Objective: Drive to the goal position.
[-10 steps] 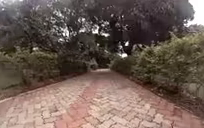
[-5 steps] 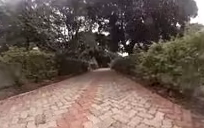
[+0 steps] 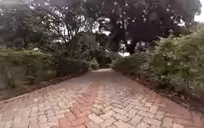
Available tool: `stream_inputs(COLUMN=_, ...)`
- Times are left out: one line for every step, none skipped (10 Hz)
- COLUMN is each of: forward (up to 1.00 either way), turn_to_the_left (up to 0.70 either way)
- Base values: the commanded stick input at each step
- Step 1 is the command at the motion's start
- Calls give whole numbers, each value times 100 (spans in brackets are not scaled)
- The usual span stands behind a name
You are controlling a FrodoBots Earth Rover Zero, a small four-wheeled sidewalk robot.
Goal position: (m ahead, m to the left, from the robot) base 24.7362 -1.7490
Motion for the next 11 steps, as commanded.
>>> stream_inputs(forward=70, turn_to_the_left=0)
stream_inputs(forward=70, turn_to_the_left=0)
stream_inputs(forward=70, turn_to_the_left=0)
stream_inputs(forward=70, turn_to_the_left=0)
stream_inputs(forward=70, turn_to_the_left=-35)
stream_inputs(forward=70, turn_to_the_left=-32)
stream_inputs(forward=70, turn_to_the_left=-14)
stream_inputs(forward=70, turn_to_the_left=0)
stream_inputs(forward=70, turn_to_the_left=0)
stream_inputs(forward=70, turn_to_the_left=0)
stream_inputs(forward=70, turn_to_the_left=0)
